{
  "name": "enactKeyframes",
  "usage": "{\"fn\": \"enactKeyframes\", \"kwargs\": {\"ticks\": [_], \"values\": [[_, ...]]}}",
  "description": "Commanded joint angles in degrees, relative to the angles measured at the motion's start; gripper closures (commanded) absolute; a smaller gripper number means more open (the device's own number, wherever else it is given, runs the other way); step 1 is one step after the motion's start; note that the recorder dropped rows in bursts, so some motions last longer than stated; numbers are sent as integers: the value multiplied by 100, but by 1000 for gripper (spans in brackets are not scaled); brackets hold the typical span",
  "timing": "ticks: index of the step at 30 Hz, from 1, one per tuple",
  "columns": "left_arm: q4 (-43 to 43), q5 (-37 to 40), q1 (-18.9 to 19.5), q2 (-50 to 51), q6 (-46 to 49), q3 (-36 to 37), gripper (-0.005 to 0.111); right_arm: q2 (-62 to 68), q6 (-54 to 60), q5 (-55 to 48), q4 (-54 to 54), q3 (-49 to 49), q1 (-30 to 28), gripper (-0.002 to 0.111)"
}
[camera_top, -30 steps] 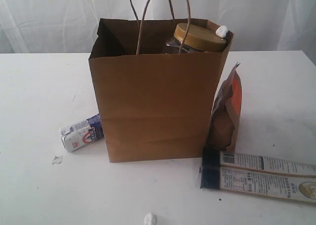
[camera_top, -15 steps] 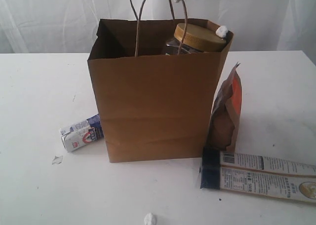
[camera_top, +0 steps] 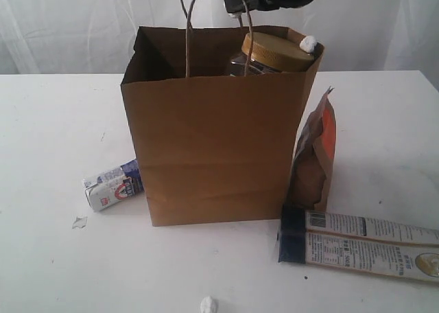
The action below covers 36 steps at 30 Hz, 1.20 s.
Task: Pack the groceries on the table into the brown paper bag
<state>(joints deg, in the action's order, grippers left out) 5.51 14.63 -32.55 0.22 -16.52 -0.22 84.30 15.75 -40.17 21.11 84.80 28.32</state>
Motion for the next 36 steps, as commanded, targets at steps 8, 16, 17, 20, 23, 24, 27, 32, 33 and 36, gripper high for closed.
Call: {"fn": "enactKeyframes", "kwargs": {"ticks": [8,16,17,20,23,24,27,32,33,36], "values": [[-30,-1,-17,-22,3,22,107,-184,203,126,88,34,-35,63],[-30,-1,-17,-22,3,22,107,-1082,-573,224,-917,-17,-871,63],[-30,-1,-17,-22,3,22,107,-1226,-550,33,-931,-130,-902,63],[-30,-1,-17,-22,3,22,107,-1634,-441,-286,-931,-453,-902,63],[-30,-1,-17,-22,3,22,107,-2212,-258,-508,-920,-927,-902,63],[-30,-1,-17,-22,3,22,107,-2372,-246,-563,-930,-1075,-902,63],[-30,-1,-17,-22,3,22,107,-2890,-246,-724,-915,-1614,-902,63],[-30,-1,-17,-22,3,22,107,-3448,219,-1220,-900,-2429,-829,64],[-30,-1,-17,-22,3,22,107,-3477,295,-1250,-875,-2579,-763,64],[-30,-1,-17,-22,3,22,107,-3458,591,-1238,-630,-3126,-535,66]]}}
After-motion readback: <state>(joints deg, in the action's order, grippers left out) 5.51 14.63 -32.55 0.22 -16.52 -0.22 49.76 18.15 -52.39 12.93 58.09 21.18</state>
